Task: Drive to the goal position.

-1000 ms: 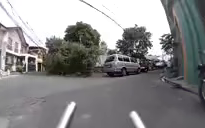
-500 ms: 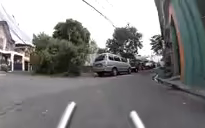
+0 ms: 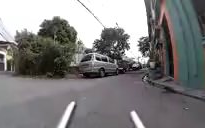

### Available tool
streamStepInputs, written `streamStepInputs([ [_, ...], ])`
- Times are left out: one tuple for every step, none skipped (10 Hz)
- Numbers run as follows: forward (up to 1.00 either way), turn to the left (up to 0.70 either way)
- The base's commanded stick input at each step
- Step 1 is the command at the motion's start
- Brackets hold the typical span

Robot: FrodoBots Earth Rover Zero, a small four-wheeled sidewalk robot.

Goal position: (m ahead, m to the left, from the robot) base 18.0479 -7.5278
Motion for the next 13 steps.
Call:
streamStepInputs([
  [0.85, 0.0],
  [0.85, 0.0],
  [0.85, 0.0],
  [0.85, 0.0],
  [0.85, 0.0],
  [0.85, 0.0],
  [0.85, 0.0],
  [0.85, -0.05],
  [0.85, -0.26],
  [0.85, -0.34],
  [0.85, -0.34],
  [0.85, -0.34],
  [0.85, -0.34],
])
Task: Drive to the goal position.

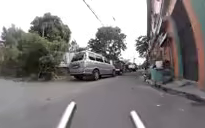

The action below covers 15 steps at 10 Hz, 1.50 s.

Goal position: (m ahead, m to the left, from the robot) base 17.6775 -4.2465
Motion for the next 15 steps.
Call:
streamStepInputs([
  [0.85, -0.34],
  [0.85, -0.34],
  [0.85, -0.34],
  [0.85, -0.34],
  [0.85, -0.34],
  [0.85, -0.26],
  [0.85, 0.0],
  [0.85, 0.0],
  [0.85, 0.0],
  [0.85, 0.0],
  [0.85, 0.0],
  [0.85, 0.0],
  [0.85, 0.0],
  [0.85, 0.0],
  [0.85, 0.0],
])
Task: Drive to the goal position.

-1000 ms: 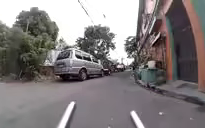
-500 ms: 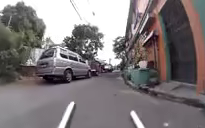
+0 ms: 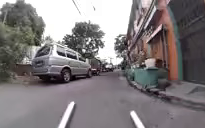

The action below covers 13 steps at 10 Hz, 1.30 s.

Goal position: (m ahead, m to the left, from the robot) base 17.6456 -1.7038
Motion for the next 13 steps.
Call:
streamStepInputs([
  [0.85, 0.0],
  [0.85, 0.0],
  [0.85, 0.0],
  [0.85, 0.0],
  [0.85, 0.0],
  [0.85, 0.0],
  [0.85, 0.0],
  [0.85, -0.12],
  [0.85, -0.34],
  [0.85, -0.24],
  [0.85, 0.0],
  [0.85, 0.0],
  [0.85, 0.0],
])
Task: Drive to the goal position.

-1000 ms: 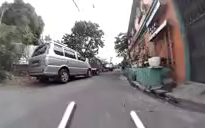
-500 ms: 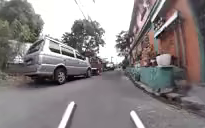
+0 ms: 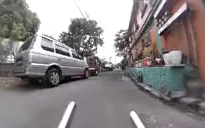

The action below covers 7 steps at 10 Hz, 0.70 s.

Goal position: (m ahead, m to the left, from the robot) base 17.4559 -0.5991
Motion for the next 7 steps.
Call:
streamStepInputs([
  [0.85, 0.0],
  [0.85, -0.02],
  [0.85, -0.19],
  [0.85, -0.34],
  [0.85, -0.34],
  [0.85, -0.34],
  [0.85, -0.34],
])
